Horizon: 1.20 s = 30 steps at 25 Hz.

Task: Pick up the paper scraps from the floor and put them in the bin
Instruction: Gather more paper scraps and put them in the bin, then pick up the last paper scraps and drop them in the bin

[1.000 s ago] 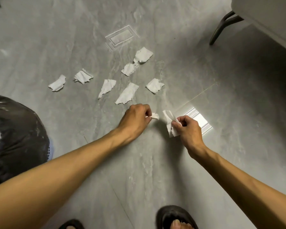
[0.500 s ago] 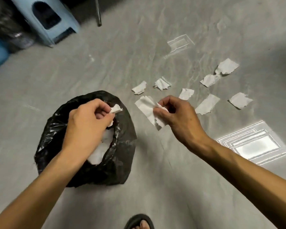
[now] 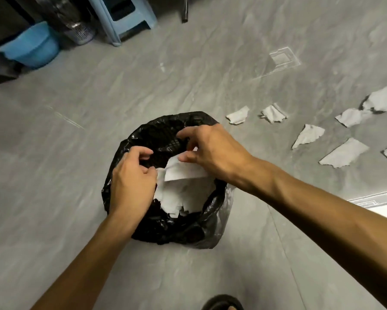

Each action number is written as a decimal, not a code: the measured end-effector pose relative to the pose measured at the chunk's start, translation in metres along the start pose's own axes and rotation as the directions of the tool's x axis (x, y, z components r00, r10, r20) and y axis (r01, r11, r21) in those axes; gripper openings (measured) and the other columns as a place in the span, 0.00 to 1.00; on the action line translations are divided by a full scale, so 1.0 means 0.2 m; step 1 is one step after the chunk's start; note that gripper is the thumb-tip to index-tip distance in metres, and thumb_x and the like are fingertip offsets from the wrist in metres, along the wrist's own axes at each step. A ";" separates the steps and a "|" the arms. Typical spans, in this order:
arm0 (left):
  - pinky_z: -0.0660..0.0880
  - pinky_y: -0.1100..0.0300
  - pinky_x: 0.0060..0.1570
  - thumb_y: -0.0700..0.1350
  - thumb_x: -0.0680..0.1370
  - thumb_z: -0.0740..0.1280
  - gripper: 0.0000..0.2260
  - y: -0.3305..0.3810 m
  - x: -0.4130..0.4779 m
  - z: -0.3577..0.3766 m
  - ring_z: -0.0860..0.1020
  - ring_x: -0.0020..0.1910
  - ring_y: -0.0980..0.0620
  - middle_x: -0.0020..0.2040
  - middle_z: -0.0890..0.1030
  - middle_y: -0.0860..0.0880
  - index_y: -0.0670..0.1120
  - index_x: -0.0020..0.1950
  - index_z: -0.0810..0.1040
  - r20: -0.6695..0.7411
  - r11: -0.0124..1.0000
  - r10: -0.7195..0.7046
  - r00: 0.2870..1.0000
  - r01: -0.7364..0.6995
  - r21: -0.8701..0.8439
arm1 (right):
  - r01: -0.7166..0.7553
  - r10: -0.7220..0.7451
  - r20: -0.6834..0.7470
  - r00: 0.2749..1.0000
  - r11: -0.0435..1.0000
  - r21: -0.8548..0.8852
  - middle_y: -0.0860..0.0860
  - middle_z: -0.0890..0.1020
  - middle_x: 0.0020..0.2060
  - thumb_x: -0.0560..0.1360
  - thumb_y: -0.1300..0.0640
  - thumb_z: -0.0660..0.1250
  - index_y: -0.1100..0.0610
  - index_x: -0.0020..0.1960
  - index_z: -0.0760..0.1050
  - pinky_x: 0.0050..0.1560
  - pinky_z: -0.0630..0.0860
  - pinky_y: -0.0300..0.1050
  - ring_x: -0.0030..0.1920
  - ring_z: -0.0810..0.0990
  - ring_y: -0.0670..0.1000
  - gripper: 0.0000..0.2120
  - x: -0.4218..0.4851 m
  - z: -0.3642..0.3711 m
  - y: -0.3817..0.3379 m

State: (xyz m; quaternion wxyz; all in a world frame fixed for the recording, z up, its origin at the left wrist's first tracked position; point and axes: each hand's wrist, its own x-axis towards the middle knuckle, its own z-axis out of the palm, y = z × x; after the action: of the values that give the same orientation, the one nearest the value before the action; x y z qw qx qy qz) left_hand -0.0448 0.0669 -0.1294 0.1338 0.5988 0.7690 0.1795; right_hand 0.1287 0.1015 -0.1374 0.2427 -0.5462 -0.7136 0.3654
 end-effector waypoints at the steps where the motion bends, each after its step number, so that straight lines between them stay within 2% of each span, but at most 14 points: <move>1: 0.67 0.62 0.44 0.37 0.75 0.66 0.16 0.03 -0.01 -0.01 0.75 0.41 0.55 0.49 0.79 0.51 0.52 0.59 0.76 -0.032 0.999 0.051 0.998 -0.051 -0.008 | 0.024 -0.024 -0.017 1.000 1.000 0.005 0.53 0.85 0.51 0.74 0.53 0.72 0.52 0.66 0.77 0.55 0.75 0.41 0.54 0.82 0.52 0.21 -0.01 -0.01 0.01; 4: 0.68 0.61 0.48 0.37 0.75 0.65 0.17 0.23 -0.05 -0.01 0.73 0.47 0.56 0.53 0.75 0.56 0.51 0.60 0.76 -0.034 0.951 0.305 0.952 -0.306 -0.032 | 0.032 -0.008 -0.281 0.960 0.996 0.080 0.47 0.85 0.47 0.75 0.55 0.69 0.50 0.57 0.81 0.46 0.74 0.33 0.47 0.81 0.45 0.12 -0.10 -0.11 0.13; 7: 0.70 0.62 0.51 0.40 0.75 0.67 0.15 0.49 -0.11 0.09 0.74 0.50 0.56 0.55 0.75 0.57 0.51 0.60 0.76 0.074 0.871 0.483 0.873 -0.469 -0.148 | -0.143 0.197 -0.488 0.850 0.979 0.145 0.46 0.83 0.47 0.74 0.57 0.66 0.49 0.52 0.82 0.43 0.73 0.36 0.43 0.80 0.44 0.09 -0.26 -0.26 0.46; 9: 0.69 0.63 0.51 0.42 0.75 0.68 0.14 0.66 -0.14 0.20 0.74 0.51 0.55 0.56 0.76 0.56 0.51 0.60 0.76 0.169 0.822 0.565 0.808 -0.532 -0.204 | -0.354 0.335 -0.548 0.767 0.932 0.074 0.53 0.81 0.55 0.75 0.57 0.66 0.51 0.57 0.80 0.51 0.75 0.46 0.52 0.80 0.52 0.12 -0.39 -0.37 0.78; 11: 0.71 0.61 0.52 0.44 0.74 0.68 0.15 0.81 -0.14 0.37 0.75 0.56 0.53 0.59 0.77 0.53 0.50 0.61 0.76 0.280 0.794 0.608 0.743 -0.565 -0.226 | -0.605 0.498 -0.549 0.671 0.796 -0.018 0.61 0.76 0.63 0.75 0.55 0.67 0.54 0.66 0.75 0.60 0.72 0.54 0.62 0.74 0.62 0.19 -0.52 -0.48 1.10; 14: 0.72 0.58 0.53 0.43 0.74 0.68 0.18 1.00 -0.10 0.68 0.76 0.59 0.49 0.63 0.77 0.49 0.49 0.64 0.74 0.483 0.826 0.547 0.684 -0.534 -0.179 | -0.777 0.656 -0.494 0.571 0.626 -0.067 0.66 0.68 0.69 0.77 0.52 0.65 0.55 0.72 0.69 0.65 0.67 0.59 0.67 0.66 0.69 0.24 -0.70 -0.61 1.46; 17: 0.71 0.55 0.56 0.42 0.74 0.67 0.21 1.12 -0.04 1.00 0.73 0.63 0.45 0.65 0.74 0.46 0.49 0.67 0.71 0.582 0.831 0.486 0.652 -0.551 -0.077 | -0.762 0.620 -0.497 0.607 0.631 -0.143 0.66 0.72 0.65 0.78 0.53 0.64 0.57 0.67 0.73 0.63 0.67 0.56 0.64 0.68 0.68 0.19 -0.77 -0.64 1.66; 19: 0.70 0.54 0.57 0.42 0.75 0.66 0.22 1.16 0.00 1.17 0.72 0.65 0.44 0.67 0.73 0.45 0.49 0.69 0.69 0.588 0.823 0.475 0.654 -0.567 -0.035 | -0.709 0.561 -0.528 0.637 0.695 -0.117 0.64 0.77 0.56 0.77 0.59 0.65 0.62 0.57 0.78 0.52 0.70 0.50 0.56 0.74 0.66 0.12 -0.76 -0.62 1.72; 21: 0.70 0.52 0.57 0.43 0.76 0.66 0.21 1.18 0.04 1.34 0.72 0.64 0.43 0.66 0.72 0.45 0.48 0.69 0.69 0.575 0.802 0.488 0.657 -0.597 0.002 | -0.667 0.552 -0.542 0.633 0.745 -0.020 0.57 0.79 0.45 0.75 0.63 0.65 0.61 0.49 0.78 0.43 0.69 0.45 0.46 0.78 0.61 0.05 -0.74 -0.61 1.77; 23: 0.72 0.49 0.56 0.43 0.76 0.67 0.20 1.18 0.08 1.46 0.73 0.61 0.42 0.64 0.73 0.44 0.47 0.67 0.69 0.570 0.784 0.502 0.650 -0.621 0.018 | -0.581 0.513 -0.541 0.667 0.812 0.053 0.50 0.78 0.38 0.75 0.63 0.65 0.56 0.51 0.77 0.37 0.71 0.43 0.39 0.77 0.52 0.07 -0.71 -0.56 1.76; 25: 0.73 0.48 0.54 0.43 0.76 0.68 0.17 1.18 0.11 1.56 0.74 0.58 0.41 0.61 0.73 0.44 0.45 0.64 0.71 0.562 0.776 0.513 0.649 -0.630 0.019 | -0.472 0.437 -0.484 0.758 0.880 0.055 0.45 0.76 0.37 0.76 0.60 0.64 0.50 0.59 0.74 0.37 0.69 0.35 0.37 0.75 0.43 0.12 -0.66 -0.51 1.73; 26: 0.73 0.49 0.52 0.43 0.76 0.68 0.14 1.18 0.12 1.60 0.75 0.56 0.41 0.59 0.75 0.44 0.44 0.60 0.73 0.549 0.777 0.524 0.650 -0.630 0.004 | -0.448 0.423 -0.434 0.795 0.893 0.051 0.44 0.76 0.38 0.77 0.59 0.63 0.49 0.60 0.73 0.38 0.69 0.34 0.38 0.74 0.42 0.12 -0.63 -0.50 1.73; 28: 0.72 0.53 0.45 0.44 0.77 0.68 0.06 1.18 0.13 1.64 0.77 0.51 0.41 0.52 0.78 0.43 0.43 0.51 0.77 0.525 0.798 0.528 0.668 -0.602 -0.037 | -0.440 0.391 -0.370 0.843 0.896 -0.055 0.48 0.78 0.42 0.76 0.60 0.62 0.54 0.56 0.72 0.41 0.74 0.42 0.40 0.76 0.48 0.09 -0.58 -0.47 1.72; 30: 0.71 0.54 0.44 0.47 0.77 0.68 0.06 1.19 0.17 1.64 0.78 0.51 0.41 0.51 0.80 0.44 0.44 0.46 0.79 0.475 0.809 0.533 0.700 -0.587 -0.043 | -0.422 0.326 -0.353 0.877 0.874 -0.239 0.54 0.77 0.43 0.75 0.63 0.62 0.59 0.48 0.73 0.42 0.75 0.52 0.42 0.76 0.57 0.03 -0.54 -0.45 1.72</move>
State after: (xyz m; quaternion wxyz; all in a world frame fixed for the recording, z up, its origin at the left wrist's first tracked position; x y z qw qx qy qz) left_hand 0.2928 0.1896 -0.3211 0.2191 0.8355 0.5036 0.0195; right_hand 0.4336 0.0683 -0.3472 0.1841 -0.7556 -0.5954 0.2017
